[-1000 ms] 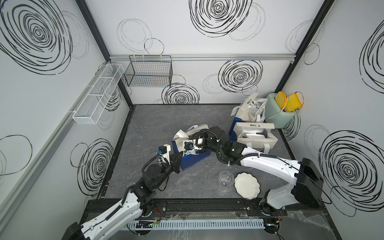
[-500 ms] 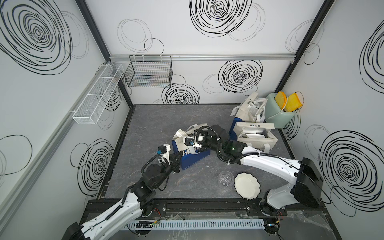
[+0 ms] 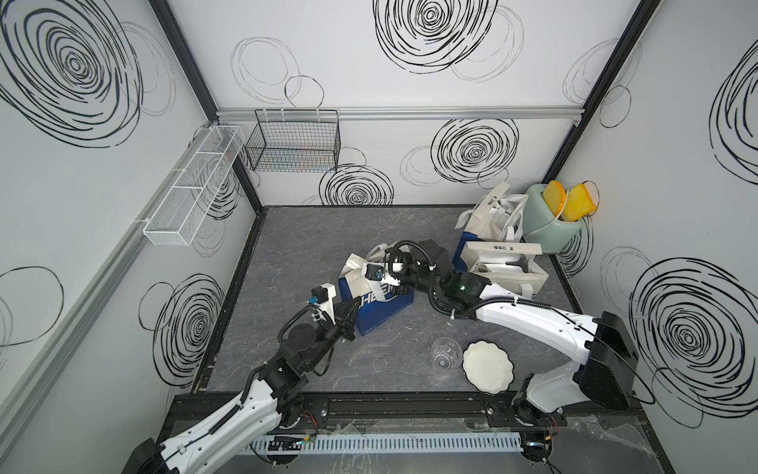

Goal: Open the takeout bag
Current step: Open the takeout bag at the center of the board.

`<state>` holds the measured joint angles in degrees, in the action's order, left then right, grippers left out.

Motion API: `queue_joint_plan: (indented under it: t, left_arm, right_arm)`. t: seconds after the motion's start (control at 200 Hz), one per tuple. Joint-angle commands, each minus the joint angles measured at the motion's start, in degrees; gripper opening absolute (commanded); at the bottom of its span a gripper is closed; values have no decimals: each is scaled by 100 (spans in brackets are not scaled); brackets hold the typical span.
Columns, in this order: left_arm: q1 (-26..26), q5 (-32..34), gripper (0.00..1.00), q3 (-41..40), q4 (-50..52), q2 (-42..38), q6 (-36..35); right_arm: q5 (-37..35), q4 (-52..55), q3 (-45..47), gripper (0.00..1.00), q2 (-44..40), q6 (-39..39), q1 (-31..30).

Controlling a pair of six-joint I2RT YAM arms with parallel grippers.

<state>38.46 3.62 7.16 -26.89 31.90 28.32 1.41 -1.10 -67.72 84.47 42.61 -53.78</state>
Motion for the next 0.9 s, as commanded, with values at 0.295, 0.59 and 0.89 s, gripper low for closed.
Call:
queue_joint_plan:
  t: [0.295,0.59,0.89]
  left_arm:
    - [-14,-42,0,-105,572,67,-21]
    - [-23,-36,0,-68,567,96,8]
    - [-14,-39,0,11,555,237,45]
  right_arm:
    - [-617,-868,-724,0,-224,13,280]
    - [-490,-737,-728,0,-337,310,280]
    - [-867,-564,-655,0,-308,1465,69]
